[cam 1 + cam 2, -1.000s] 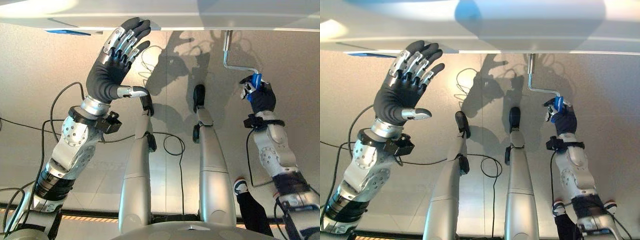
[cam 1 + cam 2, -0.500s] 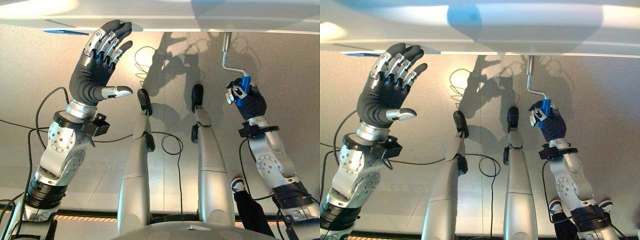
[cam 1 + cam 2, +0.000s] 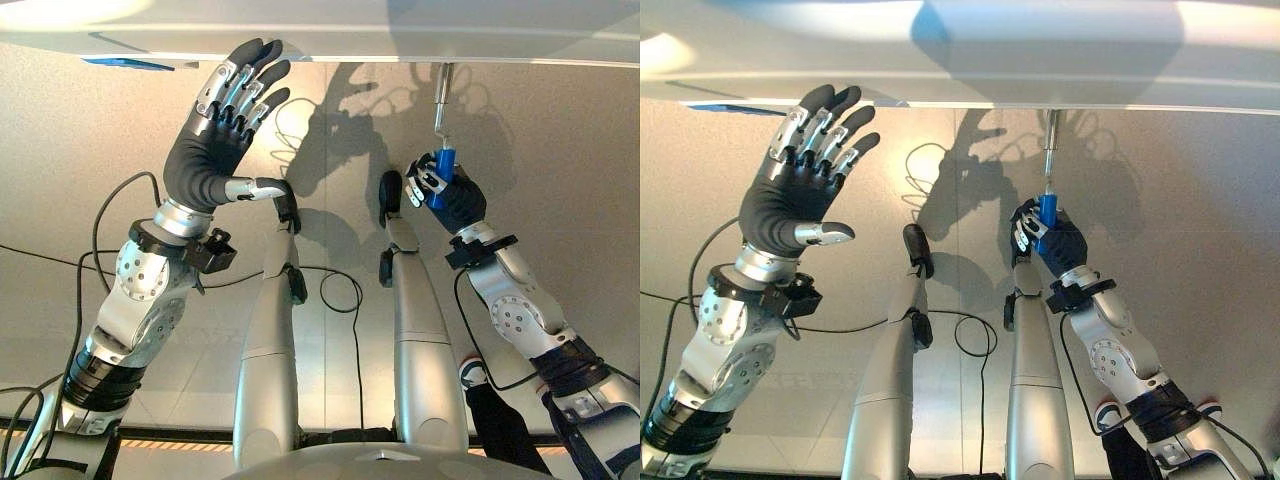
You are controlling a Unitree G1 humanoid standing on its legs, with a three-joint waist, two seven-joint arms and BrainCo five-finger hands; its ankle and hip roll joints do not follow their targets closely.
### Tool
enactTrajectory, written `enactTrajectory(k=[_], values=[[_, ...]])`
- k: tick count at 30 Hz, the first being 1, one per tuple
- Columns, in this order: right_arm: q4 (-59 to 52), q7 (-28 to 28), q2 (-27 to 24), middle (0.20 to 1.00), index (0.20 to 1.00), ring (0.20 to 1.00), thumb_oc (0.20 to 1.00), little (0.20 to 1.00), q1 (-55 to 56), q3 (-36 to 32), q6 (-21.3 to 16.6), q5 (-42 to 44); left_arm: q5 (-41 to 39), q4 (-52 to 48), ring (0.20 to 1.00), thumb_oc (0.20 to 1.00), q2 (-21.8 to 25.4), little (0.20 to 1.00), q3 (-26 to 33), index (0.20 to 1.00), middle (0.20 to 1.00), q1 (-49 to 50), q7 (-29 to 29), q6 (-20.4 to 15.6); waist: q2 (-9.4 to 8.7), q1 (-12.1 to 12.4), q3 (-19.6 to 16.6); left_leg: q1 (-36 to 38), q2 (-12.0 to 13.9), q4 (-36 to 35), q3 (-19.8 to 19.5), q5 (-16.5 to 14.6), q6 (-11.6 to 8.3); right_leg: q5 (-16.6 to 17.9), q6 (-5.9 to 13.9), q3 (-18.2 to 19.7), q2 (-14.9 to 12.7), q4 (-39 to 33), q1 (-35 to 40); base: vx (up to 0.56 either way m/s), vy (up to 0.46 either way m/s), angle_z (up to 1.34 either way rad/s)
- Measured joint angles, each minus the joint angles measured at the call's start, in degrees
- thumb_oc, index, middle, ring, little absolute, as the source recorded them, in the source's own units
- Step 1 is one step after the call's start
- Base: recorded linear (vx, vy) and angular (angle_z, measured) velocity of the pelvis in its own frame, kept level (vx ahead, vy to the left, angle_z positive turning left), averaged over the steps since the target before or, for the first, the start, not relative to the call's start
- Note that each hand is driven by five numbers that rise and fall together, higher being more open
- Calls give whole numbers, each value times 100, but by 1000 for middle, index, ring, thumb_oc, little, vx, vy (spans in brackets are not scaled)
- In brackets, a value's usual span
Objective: Raise the hospital bed
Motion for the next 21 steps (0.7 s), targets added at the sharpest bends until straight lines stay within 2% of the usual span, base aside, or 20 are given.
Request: enactTrajectory(k=[7, 13, 21], values=[[520, -50, 121, 200, 200, 200, 200, 200, -514, 410, 13, -326, 15, 83, 1000, 1000, -174, 1000, -200, 1000, 1000, -204, 93, 0, 10, 60, -5, 54, 16, -2, -9, 19, -18, 0, -4, 5, 13, 43, 28, 0, 0, 0], [1961, -66, 508, 200, 200, 200, 200, 200, -1396, 778, 113, -1231, 172, 244, 1000, 1000, -389, 1000, -379, 1000, 1000, -385, 132, -1, 29, 198, -15, 96, 45, -10, -31, 43, -41, 4, -21, -12, 41, 45, 70, 0, 0, 0], [3978, -255, 1166, 200, 200, 200, 200, 200, -2414, 828, 220, -1764, 163, 237, 1000, 1000, -408, 1000, -556, 1000, 1000, -449, 78, -5, 52, 470, -19, 93, 79, -32, -99, 76, -86, -2, -68, -50, 79, 47, 66, 0, 0, 0]])
